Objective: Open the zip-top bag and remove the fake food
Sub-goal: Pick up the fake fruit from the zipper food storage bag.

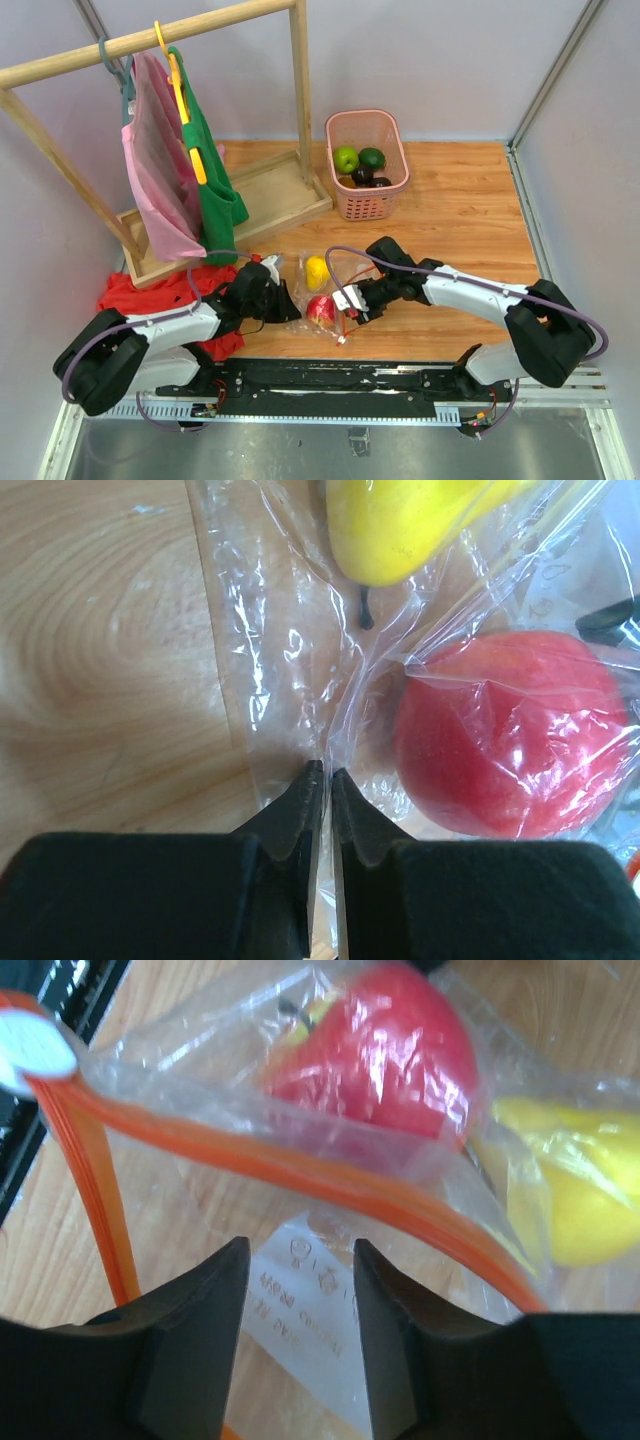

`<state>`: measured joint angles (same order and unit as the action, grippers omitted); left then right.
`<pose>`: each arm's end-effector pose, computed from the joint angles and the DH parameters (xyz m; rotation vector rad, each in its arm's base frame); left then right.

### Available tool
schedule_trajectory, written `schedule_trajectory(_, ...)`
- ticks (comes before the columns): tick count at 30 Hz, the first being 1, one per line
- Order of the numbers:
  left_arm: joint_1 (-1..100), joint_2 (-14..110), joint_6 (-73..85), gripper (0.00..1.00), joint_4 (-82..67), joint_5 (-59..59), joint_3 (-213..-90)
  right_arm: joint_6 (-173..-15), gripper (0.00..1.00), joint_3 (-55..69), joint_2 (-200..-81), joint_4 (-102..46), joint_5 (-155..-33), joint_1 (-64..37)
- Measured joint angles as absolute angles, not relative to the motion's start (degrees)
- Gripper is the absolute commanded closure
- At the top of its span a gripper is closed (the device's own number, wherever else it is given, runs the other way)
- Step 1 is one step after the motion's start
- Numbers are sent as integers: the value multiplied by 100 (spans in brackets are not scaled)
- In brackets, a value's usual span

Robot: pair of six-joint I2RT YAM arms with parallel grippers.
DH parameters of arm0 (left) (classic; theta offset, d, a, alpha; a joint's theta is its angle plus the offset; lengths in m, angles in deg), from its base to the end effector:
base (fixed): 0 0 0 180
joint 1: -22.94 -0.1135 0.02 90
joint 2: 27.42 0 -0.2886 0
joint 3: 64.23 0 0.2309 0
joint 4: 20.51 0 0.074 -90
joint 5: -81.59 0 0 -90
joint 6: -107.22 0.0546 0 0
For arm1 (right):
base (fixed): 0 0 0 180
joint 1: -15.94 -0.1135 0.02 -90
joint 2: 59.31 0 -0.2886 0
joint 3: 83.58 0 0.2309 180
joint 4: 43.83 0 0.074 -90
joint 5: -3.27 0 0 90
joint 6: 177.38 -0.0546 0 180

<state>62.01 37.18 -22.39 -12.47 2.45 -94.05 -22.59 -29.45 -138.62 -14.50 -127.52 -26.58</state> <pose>0.1329 -0.1211 0.1557 0.0913 2.4804 -0.8688 0.1545 0.1901 0.2049 -2.0311 1.1519 0.7025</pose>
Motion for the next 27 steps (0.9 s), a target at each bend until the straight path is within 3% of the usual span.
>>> schedule_trajectory(5, 6199, 4308, -2152, 91, -1640, 489, -9609, -2427, 25, -2737, -13999, -1557, -12868, -2825)
schedule_trajectory(14, 6197, 5071, -2148, 93, -2213, 999, -9877, -2639, 7, -2632, -14244, -1968, -12822, -3056)
schedule_trajectory(27, 6168, 5816, -2051, 96, -2467, 1423, -10363, -3260, 0, -2647, -14482, -2585, -12597, -3135)
